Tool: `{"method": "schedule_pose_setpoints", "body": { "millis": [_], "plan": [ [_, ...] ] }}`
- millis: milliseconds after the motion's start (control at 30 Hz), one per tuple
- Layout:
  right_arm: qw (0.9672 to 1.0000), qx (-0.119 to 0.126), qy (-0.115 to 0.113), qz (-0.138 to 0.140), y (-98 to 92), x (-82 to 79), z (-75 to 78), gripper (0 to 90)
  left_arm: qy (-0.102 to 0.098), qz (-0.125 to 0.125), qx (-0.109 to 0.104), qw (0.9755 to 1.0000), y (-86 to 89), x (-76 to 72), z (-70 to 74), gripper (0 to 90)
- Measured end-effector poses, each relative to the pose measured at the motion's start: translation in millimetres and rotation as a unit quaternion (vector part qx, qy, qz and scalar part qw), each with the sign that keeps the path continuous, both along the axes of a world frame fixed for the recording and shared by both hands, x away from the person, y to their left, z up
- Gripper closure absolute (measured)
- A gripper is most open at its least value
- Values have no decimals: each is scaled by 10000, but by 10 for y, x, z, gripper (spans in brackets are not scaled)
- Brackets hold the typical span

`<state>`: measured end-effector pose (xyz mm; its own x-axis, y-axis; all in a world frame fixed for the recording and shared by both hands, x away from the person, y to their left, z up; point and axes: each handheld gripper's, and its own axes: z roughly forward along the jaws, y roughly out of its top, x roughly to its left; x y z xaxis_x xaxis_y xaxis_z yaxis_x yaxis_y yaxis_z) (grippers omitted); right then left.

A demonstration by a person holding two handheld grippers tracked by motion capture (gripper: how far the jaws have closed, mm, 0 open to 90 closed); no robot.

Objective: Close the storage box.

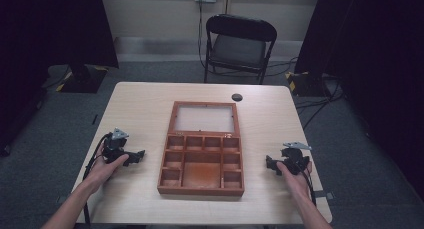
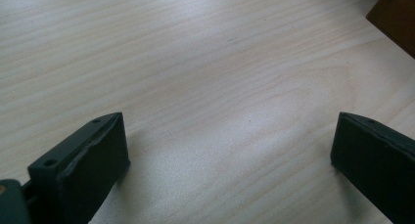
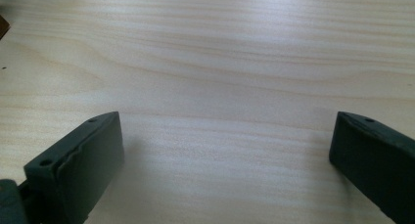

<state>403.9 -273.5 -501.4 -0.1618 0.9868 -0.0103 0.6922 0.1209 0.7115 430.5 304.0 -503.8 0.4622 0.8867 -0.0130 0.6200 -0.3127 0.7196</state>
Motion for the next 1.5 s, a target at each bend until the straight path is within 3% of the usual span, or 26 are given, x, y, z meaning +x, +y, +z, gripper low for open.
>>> {"method": "schedule_pose_setpoints", "body": {
  "millis": [300,367,467,500,600,633,667,733,800,833,900,1067,1133,1200,1267,1300,1400,1500],
  "plan": [
    [10000,9,50,16,21,-18,9,0,106,90,95,9999,-29,-12,34,37],
    [10000,10,63,37,28,-19,15,8,96,84,169,9998,-25,-18,50,71],
    [10000,48,3,38,38,-26,38,110,21,108,128,9999,-20,-38,81,198],
    [10000,48,3,38,38,-26,38,110,21,108,128,9999,-20,-38,81,183],
    [9998,208,35,60,35,-21,65,141,-85,48,176,9998,-21,-54,115,174],
    [9993,375,33,-8,27,-15,94,142,-131,38,157,9998,-30,-62,130,188],
    [9991,414,-8,-30,27,-17,114,141,-156,23,78,9998,-53,-72,163,187],
    [9988,482,-56,-13,27,-23,146,141,-152,-59,120,9998,-75,-82,200,190],
    [9988,485,-82,22,34,-24,157,141,-164,-115,116,9997,-88,-88,218,190],
    [9993,350,-106,101,68,-25,164,142,-218,-217,192,9993,-109,-106,249,198],
    [9997,137,-72,194,126,-21,159,143,-215,-281,82,9993,-132,-122,269,216],
    [9989,184,-244,347,202,-37,222,144,-207,-234,-128,9994,-150,-141,315,215],
    [9982,152,-409,418,242,-47,287,145,-194,-194,-283,9992,-152,-131,358,214],
    [9979,84,-441,458,260,-47,302,147,-159,-230,-282,9992,-158,-118,376,207],
    [9976,-27,-347,600,300,-36,347,191,-273,-277,-362,9986,-168,-108,407,207],
    [9974,23,-285,657,339,-19,415,179,-395,-326,-365,9980,-191,-99,432,213],
    [9969,93,-395,675,371,20,507,177,-429,-281,-333,9981,-242,-73,435,218],
    [9969,102,-362,698,389,57,539,177,-476,-243,-260,9982,-277,-62,434,221]
  ]
}}
